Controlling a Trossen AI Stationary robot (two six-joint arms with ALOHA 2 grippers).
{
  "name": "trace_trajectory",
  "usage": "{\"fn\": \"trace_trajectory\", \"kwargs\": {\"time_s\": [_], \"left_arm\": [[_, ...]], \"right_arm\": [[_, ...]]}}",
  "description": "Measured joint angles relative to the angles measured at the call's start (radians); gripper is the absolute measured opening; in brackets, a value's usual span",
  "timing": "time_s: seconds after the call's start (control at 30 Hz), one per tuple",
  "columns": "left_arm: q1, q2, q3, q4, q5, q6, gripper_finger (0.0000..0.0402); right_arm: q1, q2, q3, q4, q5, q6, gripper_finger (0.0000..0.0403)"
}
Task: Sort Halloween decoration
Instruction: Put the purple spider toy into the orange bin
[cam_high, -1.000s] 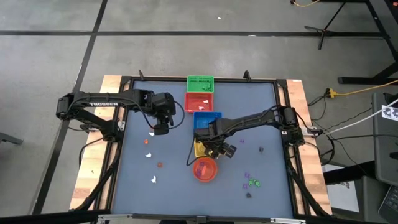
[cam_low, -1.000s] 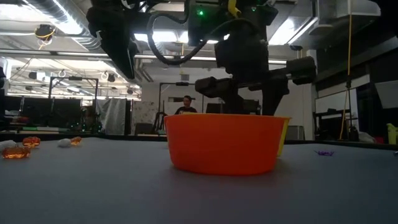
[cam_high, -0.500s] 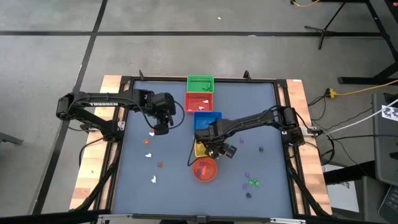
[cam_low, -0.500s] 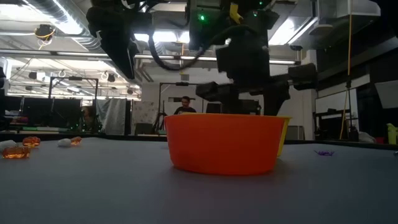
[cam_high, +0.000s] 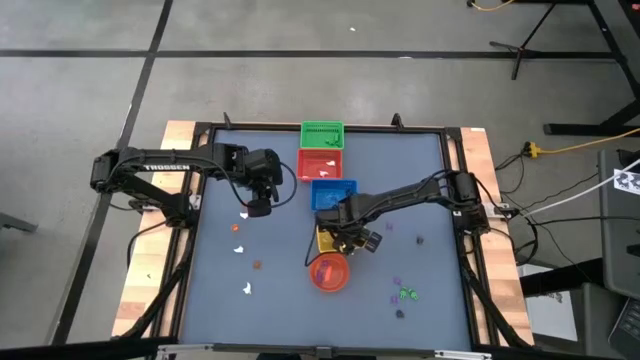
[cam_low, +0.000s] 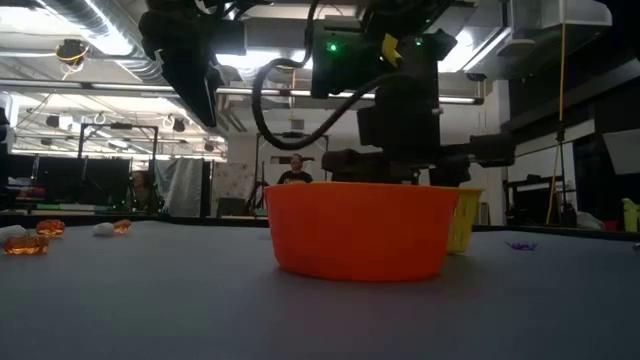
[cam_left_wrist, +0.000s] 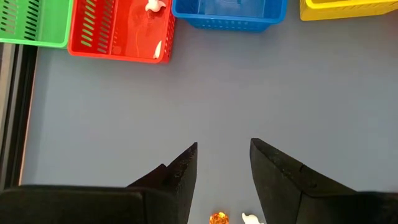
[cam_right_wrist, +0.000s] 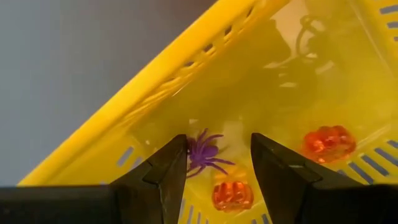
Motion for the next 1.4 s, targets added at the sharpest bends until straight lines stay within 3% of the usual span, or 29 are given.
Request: {"fn": "trace_trajectory", "kwargs": {"time_s": [0.57,1.07,1.23,1.4], "left_arm": [[0.000,0.000,0.000,0.001,0.000,0.000,0.0132],[0.000,0.000,0.000,0.001,0.000,0.000,0.0132],[0.000,0.000,0.000,0.001,0.000,0.000,0.0132],[0.000,0.000,0.000,0.001,0.000,0.000,0.0132]], "right_arm": [[0.000,-0.003,-0.020,0.033,0.003,0.002,0.0173],[0.000,-0.002,-0.020,0.044,0.000,0.002,0.0031],[0.000,-0.001,-0.020,0.067,0.004,0.002,0.0004],[0.000,-0.001,-0.020,0.068,0.004,0.002,0.0006]]}}
